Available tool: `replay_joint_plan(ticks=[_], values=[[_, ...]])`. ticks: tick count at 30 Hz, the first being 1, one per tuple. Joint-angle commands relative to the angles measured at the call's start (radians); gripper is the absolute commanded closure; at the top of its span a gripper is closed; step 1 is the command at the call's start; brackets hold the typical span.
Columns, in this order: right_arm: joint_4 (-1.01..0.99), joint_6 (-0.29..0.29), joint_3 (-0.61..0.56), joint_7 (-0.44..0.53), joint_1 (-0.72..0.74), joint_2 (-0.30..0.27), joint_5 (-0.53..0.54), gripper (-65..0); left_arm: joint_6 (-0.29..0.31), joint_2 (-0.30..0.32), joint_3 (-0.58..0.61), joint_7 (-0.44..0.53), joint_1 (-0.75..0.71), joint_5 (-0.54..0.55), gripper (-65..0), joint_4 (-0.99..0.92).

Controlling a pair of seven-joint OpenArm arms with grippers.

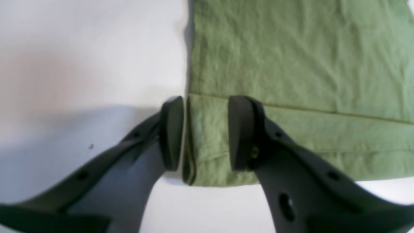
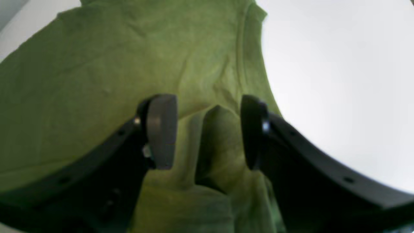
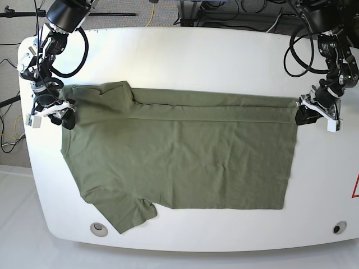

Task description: Fold the T-shirt properly

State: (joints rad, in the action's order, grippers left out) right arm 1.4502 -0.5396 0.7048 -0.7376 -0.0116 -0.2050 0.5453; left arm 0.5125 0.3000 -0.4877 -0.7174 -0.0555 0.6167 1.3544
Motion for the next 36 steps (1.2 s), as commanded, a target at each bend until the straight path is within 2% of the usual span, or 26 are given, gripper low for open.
replay_joint_plan(ticks=[1, 14, 24, 36], values=[[0.034, -0.012, 0.001, 0.028, 0.019, -0.018, 0.001, -31.5, 0.008, 0.017, -0.001, 0.017, 0.015, 0.007, -24.4, 0.030], [0.014, 0.014, 0.010, 0.017, 0.024, -0.016, -0.001, -29.9, 0.006, 0.020, -0.028, -0.021, -0.009, 0.032, -30.0, 0.125], [0.107, 0.055, 0.054, -0.010, -0.050, -0.021, 0.025, -30.4, 0.004, 0.048, -0.014, -0.018, -0.012, 0.008, -26.3, 0.086], [0.150, 0.030, 0.034, -0.004, -0.085, -0.022, 0.011, -30.9, 0.004, 0.037, -0.012, -0.029, -0.026, 0.022, -25.1, 0.065]])
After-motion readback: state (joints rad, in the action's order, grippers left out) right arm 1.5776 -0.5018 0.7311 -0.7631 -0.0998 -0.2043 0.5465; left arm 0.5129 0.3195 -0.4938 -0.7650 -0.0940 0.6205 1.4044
